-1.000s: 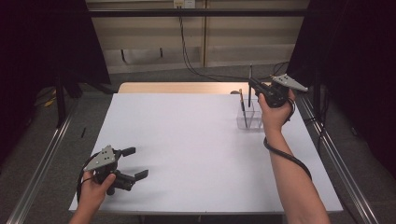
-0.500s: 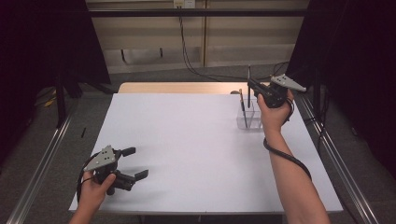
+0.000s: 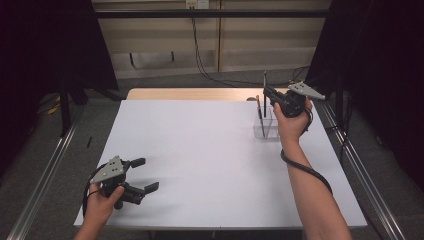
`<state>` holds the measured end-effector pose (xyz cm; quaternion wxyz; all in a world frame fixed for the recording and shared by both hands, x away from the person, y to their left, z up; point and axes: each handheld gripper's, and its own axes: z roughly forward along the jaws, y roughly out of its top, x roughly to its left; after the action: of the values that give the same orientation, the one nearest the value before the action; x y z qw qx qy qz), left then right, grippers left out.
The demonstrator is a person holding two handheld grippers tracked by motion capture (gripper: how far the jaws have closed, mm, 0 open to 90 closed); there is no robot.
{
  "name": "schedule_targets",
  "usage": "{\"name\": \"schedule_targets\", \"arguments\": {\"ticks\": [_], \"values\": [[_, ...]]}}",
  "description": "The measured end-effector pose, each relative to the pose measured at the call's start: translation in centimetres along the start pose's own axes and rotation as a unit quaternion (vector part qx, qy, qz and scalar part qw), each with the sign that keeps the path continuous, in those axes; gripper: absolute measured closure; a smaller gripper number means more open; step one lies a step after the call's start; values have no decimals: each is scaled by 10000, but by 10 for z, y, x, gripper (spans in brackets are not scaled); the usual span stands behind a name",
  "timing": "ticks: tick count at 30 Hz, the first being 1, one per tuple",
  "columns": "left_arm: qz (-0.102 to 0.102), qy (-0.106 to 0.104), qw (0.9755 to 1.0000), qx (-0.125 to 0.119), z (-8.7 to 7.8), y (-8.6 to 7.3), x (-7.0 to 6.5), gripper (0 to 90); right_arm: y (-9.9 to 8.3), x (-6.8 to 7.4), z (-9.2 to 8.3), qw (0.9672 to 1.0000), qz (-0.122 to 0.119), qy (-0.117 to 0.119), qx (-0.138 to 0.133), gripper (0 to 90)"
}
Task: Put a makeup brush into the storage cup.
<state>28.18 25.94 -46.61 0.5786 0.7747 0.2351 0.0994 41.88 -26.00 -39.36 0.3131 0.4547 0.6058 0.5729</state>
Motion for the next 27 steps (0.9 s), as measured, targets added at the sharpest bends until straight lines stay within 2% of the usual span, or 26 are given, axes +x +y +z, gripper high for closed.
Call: {"name": "schedule_targets", "arguments": {"ticks": [10, 27], "values": [[0, 8, 10000, -6, 0, 1, -1, 0, -5, 2, -3, 10000, 85, 18, -31, 846], [15, 10, 10000, -14, 0, 1, -1, 0, -10, 8, -5, 9999, 50, 96, -1, 846]]}}
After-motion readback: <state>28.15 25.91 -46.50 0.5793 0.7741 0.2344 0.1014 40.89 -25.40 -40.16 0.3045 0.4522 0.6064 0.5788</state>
